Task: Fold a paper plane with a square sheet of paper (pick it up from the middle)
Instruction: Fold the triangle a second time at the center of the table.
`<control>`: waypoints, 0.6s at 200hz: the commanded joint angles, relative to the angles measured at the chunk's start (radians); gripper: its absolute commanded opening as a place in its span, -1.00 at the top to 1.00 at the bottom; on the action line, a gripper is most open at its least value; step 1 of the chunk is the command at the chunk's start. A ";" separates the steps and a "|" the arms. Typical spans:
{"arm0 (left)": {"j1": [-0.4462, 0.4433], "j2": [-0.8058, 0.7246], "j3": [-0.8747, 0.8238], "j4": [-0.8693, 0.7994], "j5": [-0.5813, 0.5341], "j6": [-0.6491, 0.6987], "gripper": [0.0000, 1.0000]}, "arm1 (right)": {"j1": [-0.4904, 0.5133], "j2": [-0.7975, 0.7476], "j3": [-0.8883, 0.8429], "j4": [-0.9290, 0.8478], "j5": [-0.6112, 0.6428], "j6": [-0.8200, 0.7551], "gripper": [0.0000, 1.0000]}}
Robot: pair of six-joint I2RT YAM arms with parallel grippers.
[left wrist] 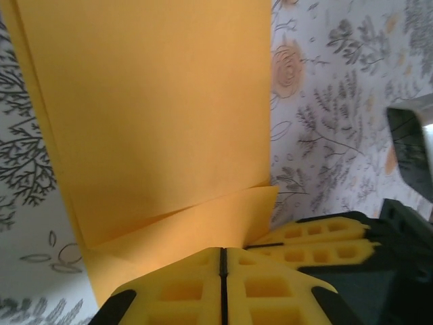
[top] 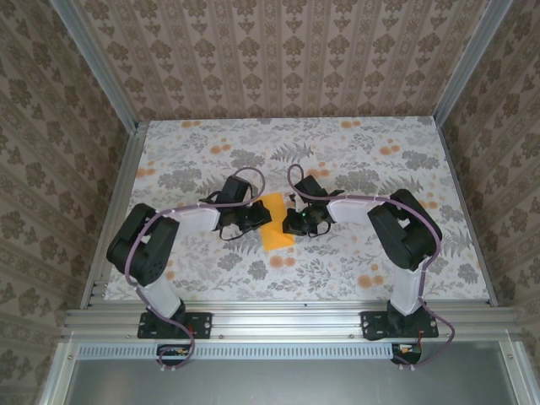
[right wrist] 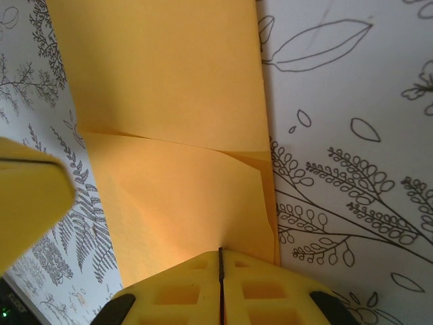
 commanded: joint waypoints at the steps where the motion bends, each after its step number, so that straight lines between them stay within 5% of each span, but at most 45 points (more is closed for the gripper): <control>1: 0.000 0.026 0.039 -0.041 -0.014 0.018 0.83 | -0.005 0.046 -0.021 -0.095 0.019 0.003 0.82; 120: 0.000 0.068 0.036 -0.169 -0.096 0.037 0.92 | 0.022 -0.012 0.112 -0.096 -0.106 -0.050 0.76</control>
